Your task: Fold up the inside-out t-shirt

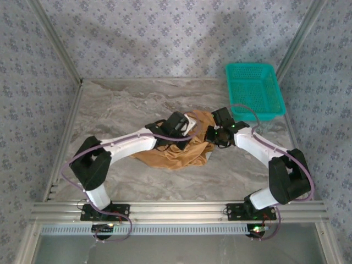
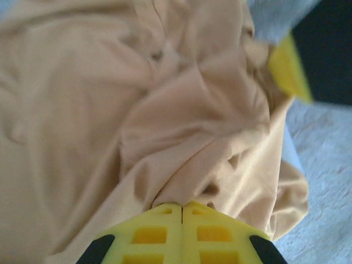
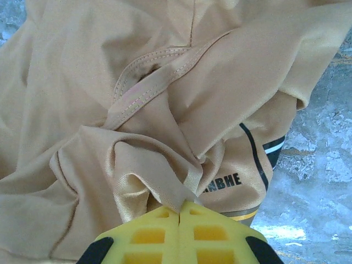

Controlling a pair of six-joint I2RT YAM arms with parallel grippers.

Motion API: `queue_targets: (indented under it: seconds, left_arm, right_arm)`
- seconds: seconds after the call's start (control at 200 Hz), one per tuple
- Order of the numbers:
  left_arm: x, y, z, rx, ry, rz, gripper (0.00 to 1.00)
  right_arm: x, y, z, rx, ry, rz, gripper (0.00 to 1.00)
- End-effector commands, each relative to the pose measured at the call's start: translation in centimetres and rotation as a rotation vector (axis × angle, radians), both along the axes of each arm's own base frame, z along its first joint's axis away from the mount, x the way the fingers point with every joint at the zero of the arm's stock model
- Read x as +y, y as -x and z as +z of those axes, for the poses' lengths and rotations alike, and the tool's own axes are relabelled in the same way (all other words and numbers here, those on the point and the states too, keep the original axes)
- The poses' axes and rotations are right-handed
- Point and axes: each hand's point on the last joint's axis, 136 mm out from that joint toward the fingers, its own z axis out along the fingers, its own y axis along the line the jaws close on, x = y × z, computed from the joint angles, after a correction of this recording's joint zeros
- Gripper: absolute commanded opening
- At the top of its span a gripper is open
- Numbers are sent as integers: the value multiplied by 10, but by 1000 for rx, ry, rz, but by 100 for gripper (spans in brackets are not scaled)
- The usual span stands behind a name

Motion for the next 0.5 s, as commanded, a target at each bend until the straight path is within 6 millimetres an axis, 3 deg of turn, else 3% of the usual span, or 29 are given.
queue_targets:
  seconds: [0.0,0.08,0.19,0.29,0.405,0.495]
  left_arm:
    - [5,-24,63,-54,175,37,0]
    - [15,-42,72,-53,234,78,0]
    - [25,-64,69,-11,307,120,0]
    - [19,-68,61,23,325,110,0]
    - [13,-66,52,62,339,102,0]
    - [11,-61,47,72,341,93,0]
  right_arm:
    - [-4,1,-13,22,24,4,0]
    - [-5,0,-20,32,41,2,0]
    - [-10,-2,-26,42,70,-5,0]
    - [-9,-4,-26,51,77,-3,0]
    - [-3,-6,-12,36,72,23,0]
    - [1,-7,5,2,80,63,17]
